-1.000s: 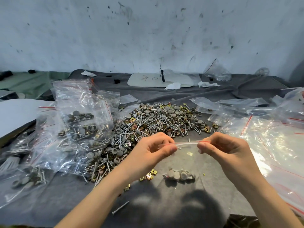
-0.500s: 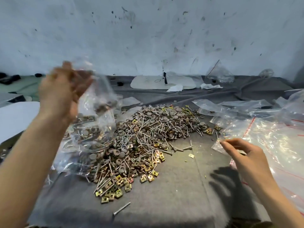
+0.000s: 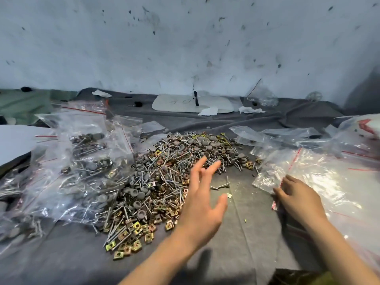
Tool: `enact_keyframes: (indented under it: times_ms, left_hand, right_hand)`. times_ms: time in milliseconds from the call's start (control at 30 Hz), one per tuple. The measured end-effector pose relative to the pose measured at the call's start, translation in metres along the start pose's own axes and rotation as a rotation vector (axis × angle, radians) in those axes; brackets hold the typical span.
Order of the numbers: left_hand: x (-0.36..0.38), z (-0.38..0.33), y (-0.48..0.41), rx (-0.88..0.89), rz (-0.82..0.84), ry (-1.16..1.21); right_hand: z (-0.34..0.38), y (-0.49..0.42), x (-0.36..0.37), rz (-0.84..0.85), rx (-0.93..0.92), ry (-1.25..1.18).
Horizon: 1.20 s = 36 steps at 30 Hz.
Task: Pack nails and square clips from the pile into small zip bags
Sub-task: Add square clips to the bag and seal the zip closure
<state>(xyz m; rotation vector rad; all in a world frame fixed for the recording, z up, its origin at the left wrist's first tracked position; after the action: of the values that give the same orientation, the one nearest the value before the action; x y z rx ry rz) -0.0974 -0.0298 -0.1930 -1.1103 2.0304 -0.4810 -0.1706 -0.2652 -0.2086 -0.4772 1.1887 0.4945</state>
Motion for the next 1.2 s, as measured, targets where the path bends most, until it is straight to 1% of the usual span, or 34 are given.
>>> enact_keyframes:
  times_ms: [67, 133, 167, 200, 267, 300, 333, 367, 400, 433, 500, 567, 633, 700, 767, 833, 900, 933, 1000, 1033, 1067, 1100, 1133, 1200]
  left_hand:
    - [0.029, -0.001, 0.007, -0.022, 0.063, 0.084]
    - [0.044, 0.004, 0.012, -0.057, 0.106, 0.112]
    - [0.046, 0.007, 0.013, -0.08, 0.104, 0.132]
    - [0.045, 0.011, 0.013, -0.099, 0.072, 0.163]
    - [0.042, 0.017, 0.013, -0.177, -0.022, 0.292]
    - [0.04, 0.019, 0.012, -0.236, -0.057, 0.392]
    - [0.039, 0.021, 0.011, -0.293, -0.087, 0.507]
    - [0.039, 0.024, 0.009, -0.341, -0.109, 0.607]
    - [0.039, 0.025, 0.009, -0.37, -0.125, 0.679]
    - [0.038, 0.025, 0.01, -0.375, -0.13, 0.714]
    - [0.037, 0.025, 0.01, -0.365, -0.118, 0.711]
    - [0.036, 0.025, 0.01, -0.38, -0.152, 0.713]
    - [0.033, 0.028, 0.009, -0.461, -0.263, 0.8]
    - [0.03, 0.032, 0.009, -0.561, -0.378, 0.864]
    - [0.028, 0.033, 0.009, -0.595, -0.431, 0.852]
    - [0.027, 0.03, 0.01, -0.576, -0.4, 0.807]
    - [0.028, 0.027, 0.01, -0.546, -0.337, 0.772]
    - [0.028, 0.026, 0.011, -0.53, -0.306, 0.752]
    - [0.028, 0.024, 0.013, -0.493, -0.259, 0.705]
    - [0.028, 0.023, 0.014, -0.473, -0.238, 0.686]
    - [0.029, 0.022, 0.015, -0.455, -0.214, 0.665]
    - [0.029, 0.021, 0.015, -0.438, -0.188, 0.637]
    - [0.029, 0.02, 0.015, -0.418, -0.163, 0.607]
    - [0.029, 0.018, 0.015, -0.368, -0.112, 0.552]
  right_hand:
    - [-0.003, 0.0, 0.001, -0.032, -0.006, -0.057]
    - [-0.007, 0.003, 0.0, -0.073, 0.005, -0.175]
    - [-0.007, 0.006, -0.002, -0.124, -0.004, -0.254]
    - [-0.007, 0.01, -0.006, -0.217, -0.032, -0.339]
    - [-0.001, 0.021, -0.018, -0.459, -0.141, -0.492]
    - [0.005, 0.029, -0.024, -0.549, -0.207, -0.566]
    - [0.011, 0.037, -0.03, -0.588, -0.273, -0.647]
    - [0.018, 0.045, -0.034, -0.57, -0.329, -0.735]
    - [0.026, 0.054, -0.036, -0.504, -0.364, -0.827]
    - [0.033, 0.062, -0.038, -0.414, -0.377, -0.916]
    - [0.043, 0.071, -0.038, -0.241, -0.353, -1.049]
    - [0.046, 0.071, -0.037, -0.052, -0.26, -1.149]
    - [0.046, 0.066, -0.034, 0.128, -0.131, -1.185]
    - [0.041, 0.061, -0.029, 0.233, -0.036, -1.163]
    - [0.034, 0.058, -0.025, 0.3, 0.023, -1.147]
    - [0.028, 0.057, -0.023, 0.355, 0.055, -1.123]
    - [0.023, 0.054, -0.024, 0.344, 0.047, -1.049]
    - [0.021, 0.053, -0.026, 0.286, 0.018, -0.963]
    - [0.022, 0.051, -0.031, 0.092, -0.079, -0.699]
    - [0.024, 0.052, -0.034, 0.002, -0.123, -0.604]
    - [0.027, 0.053, -0.035, -0.037, -0.154, -0.577]
    - [0.031, 0.055, -0.034, 0.008, -0.169, -0.609]
    - [0.037, 0.059, -0.032, 0.112, -0.159, -0.677]
    - [0.049, 0.067, -0.022, 0.337, -0.063, -0.822]
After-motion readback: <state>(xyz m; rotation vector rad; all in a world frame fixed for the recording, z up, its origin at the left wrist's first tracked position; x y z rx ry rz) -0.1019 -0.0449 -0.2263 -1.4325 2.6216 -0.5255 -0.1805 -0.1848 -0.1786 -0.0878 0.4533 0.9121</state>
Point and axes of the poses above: each hand's wrist, its own y-axis away from the middle knuckle, its own x-axis out of the palm, z = x × y, the point moved 1 cm from there along -y, towards the middle knuckle, and after that the axes turned 11 degrees about x, right-handed, at the moved point
